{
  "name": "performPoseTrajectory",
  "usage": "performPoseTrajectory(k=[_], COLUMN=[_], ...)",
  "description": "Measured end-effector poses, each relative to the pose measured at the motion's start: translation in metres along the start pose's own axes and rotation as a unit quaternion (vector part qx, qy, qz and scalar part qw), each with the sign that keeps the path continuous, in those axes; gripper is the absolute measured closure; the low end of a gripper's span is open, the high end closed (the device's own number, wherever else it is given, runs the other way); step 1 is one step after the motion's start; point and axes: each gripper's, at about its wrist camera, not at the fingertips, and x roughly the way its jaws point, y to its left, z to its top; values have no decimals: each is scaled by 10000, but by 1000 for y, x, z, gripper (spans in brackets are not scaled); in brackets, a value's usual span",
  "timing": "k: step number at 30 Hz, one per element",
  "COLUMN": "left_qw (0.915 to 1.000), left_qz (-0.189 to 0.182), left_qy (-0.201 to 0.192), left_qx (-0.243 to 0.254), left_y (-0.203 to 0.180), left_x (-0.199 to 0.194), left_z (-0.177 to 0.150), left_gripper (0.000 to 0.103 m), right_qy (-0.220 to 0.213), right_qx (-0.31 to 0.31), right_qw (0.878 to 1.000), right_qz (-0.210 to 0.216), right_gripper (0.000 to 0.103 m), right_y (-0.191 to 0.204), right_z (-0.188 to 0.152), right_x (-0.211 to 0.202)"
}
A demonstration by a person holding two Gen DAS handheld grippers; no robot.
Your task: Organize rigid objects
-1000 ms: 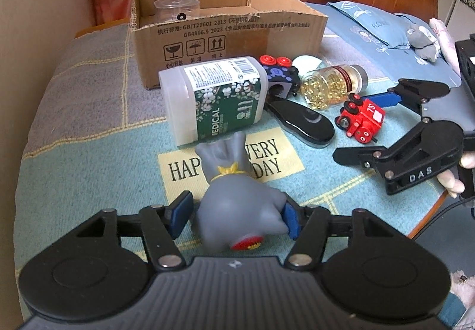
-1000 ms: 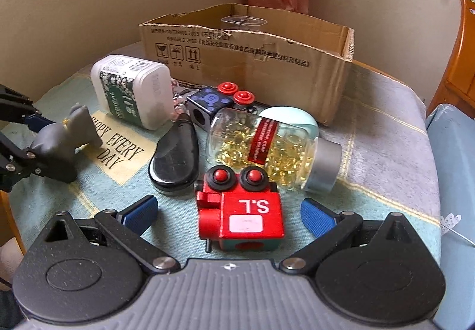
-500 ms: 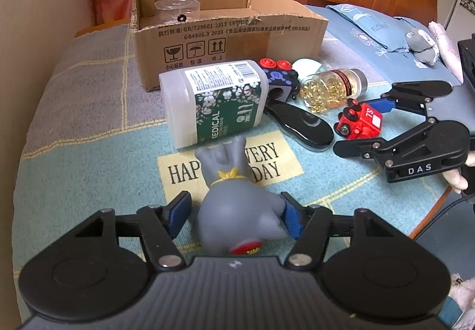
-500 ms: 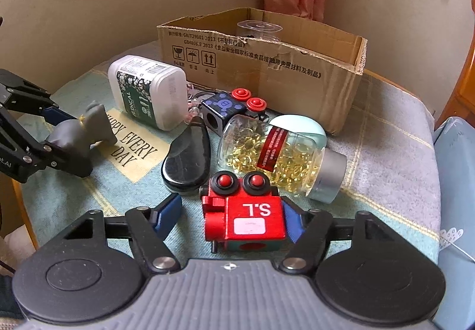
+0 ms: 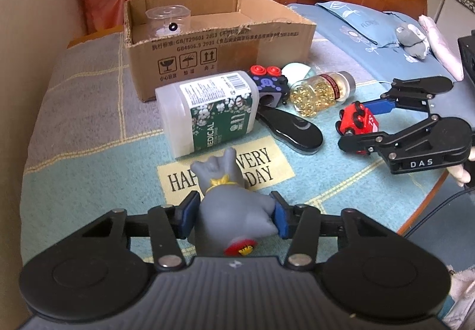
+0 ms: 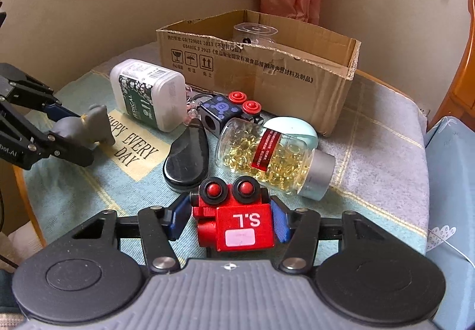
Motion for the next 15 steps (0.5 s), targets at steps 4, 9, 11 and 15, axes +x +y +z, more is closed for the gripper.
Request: performPoseTrajectory(k=[4, 9, 11, 15], left_qw=[10000, 9999, 9998, 9997], left_qz=[-25, -18, -30, -70], left_qy=[-5, -1, -12, -65], left_qx=[66, 157, 178, 239], left_y=[0, -1, -2, -4], left_x=[-8, -15, -18, -27], left_z=[3, 7, 9, 13], left_gripper=[54, 55, 55, 55], right_qy=[10, 55, 41, 18], right_qx=[-51, -177, -226, -173], right_qw=[10000, 9998, 9997, 9998], right_qz=[14, 0, -4, 81], right_gripper=[42, 42, 42, 42], right_y=[0, 2, 2, 2], right_z=[2, 6, 8, 12], right_x=[-9, -17, -20, -26])
